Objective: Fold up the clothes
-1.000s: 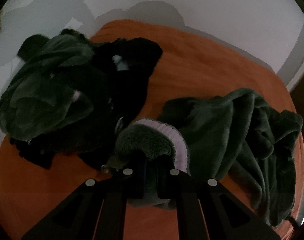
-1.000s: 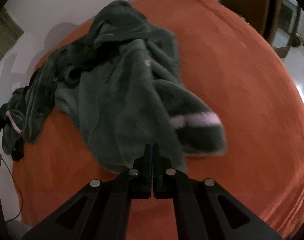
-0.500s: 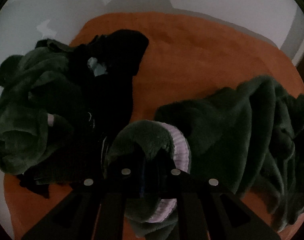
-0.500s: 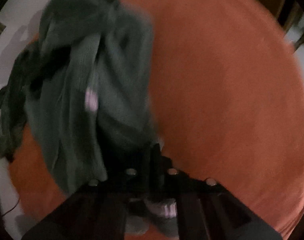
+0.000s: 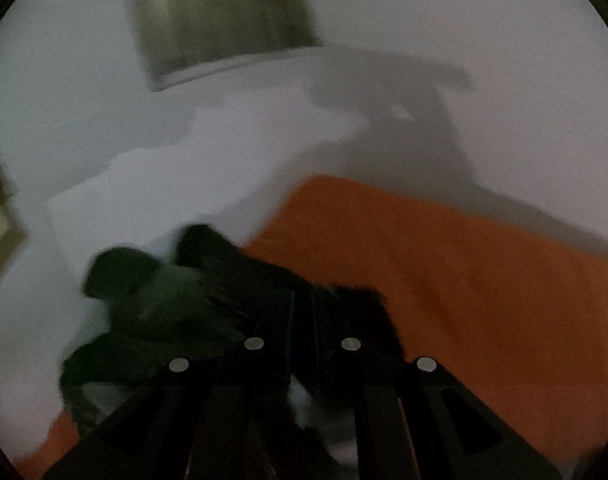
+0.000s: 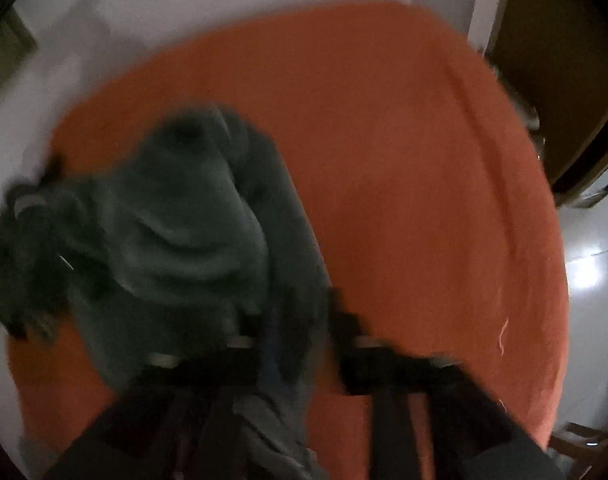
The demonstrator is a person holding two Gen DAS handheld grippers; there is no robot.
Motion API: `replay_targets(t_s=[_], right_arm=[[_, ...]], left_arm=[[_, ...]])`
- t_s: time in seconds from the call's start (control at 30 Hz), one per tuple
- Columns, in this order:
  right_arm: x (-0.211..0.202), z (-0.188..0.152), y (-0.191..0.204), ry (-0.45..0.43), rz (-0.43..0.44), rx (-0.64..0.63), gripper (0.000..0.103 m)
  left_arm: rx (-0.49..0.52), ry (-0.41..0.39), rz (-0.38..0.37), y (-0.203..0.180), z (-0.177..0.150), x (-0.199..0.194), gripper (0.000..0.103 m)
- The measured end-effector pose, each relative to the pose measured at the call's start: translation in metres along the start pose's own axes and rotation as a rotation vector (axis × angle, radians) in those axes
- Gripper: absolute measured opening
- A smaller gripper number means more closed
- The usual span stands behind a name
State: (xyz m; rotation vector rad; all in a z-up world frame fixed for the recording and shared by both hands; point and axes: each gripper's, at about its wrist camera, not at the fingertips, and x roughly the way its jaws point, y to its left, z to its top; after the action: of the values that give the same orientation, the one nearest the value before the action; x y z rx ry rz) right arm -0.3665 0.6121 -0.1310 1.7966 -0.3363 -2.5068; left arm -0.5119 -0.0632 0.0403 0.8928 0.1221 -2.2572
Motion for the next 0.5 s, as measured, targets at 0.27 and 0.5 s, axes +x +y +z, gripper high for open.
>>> replay_targets(t_s=[0.27, 0.5], right_arm=[[0.061, -0.075, -0.044, 0.226, 0.117, 0.13, 0.051], [0.079, -0.12, -0.049, 0.334, 0.224, 0.131, 0.025]], left_arm=[[-0.093, 0.303, -0.09, 0.044, -0.03, 0.059, 0.08], [0.26, 0.623, -0.415, -0.01, -0.184, 0.052, 0.08]])
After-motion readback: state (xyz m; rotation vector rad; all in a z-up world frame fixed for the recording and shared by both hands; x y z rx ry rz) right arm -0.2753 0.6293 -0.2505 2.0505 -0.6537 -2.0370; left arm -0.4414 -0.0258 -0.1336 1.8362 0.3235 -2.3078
